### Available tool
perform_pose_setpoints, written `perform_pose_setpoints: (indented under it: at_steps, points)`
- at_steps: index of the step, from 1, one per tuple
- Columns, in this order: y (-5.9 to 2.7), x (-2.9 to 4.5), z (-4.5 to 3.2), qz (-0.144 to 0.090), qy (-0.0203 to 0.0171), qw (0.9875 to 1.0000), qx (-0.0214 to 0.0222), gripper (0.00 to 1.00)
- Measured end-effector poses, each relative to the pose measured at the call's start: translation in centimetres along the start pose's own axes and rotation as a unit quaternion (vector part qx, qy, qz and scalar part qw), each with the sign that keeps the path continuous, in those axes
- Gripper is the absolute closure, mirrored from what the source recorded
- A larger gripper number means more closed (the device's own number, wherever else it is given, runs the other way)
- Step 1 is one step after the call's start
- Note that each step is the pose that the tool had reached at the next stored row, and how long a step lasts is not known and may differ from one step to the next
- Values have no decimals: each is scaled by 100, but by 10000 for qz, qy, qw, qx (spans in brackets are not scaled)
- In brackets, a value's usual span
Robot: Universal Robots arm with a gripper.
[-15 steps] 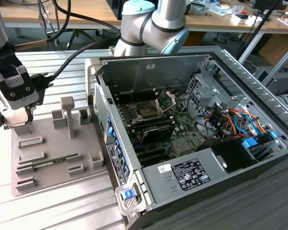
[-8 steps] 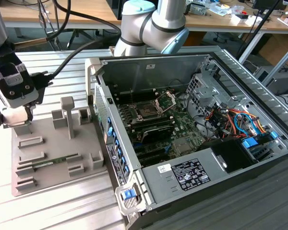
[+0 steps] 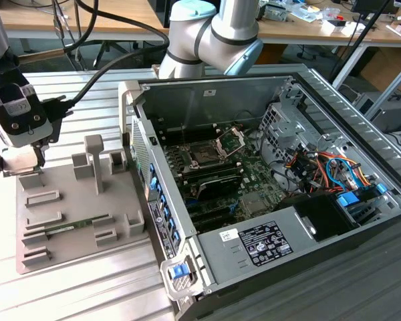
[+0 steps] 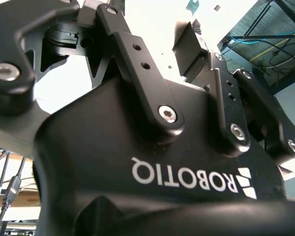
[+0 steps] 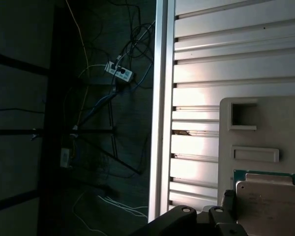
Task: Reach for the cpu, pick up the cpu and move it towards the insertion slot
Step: 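Pick up the cpu and move it towards the insertion slot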
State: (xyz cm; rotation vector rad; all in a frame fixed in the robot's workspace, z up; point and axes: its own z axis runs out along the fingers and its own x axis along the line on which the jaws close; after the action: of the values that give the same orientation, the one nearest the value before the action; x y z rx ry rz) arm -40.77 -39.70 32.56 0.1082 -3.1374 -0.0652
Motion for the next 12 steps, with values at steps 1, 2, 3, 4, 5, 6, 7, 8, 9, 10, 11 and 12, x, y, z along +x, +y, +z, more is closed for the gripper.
perform_pose_setpoints:
  at_steps: [1,2,3,4,5,6,7,8,9,10,11,12]
  points:
    - [0,0,-3,0,0,10000,0,45]
    - [0,0,-8,0,0,10000,0,45]
    - [0,0,-10,0,0,10000,1,45]
    - [1,0,-15,0,0,10000,0,45]
    - [1,0,-18,0,0,10000,0,45]
    - [1,0,-21,0,0,10000,1,45]
    - [1,0,-25,0,0,10000,0,45]
    - [1,0,-28,0,1,10000,0,45]
    - [1,0,-34,0,1,10000,1,45]
    - [2,0,-41,0,0,10000,0,45]
    - [2,0,-48,0,1,10000,1,45]
    - [2,0,-54,0,1,10000,1,45]
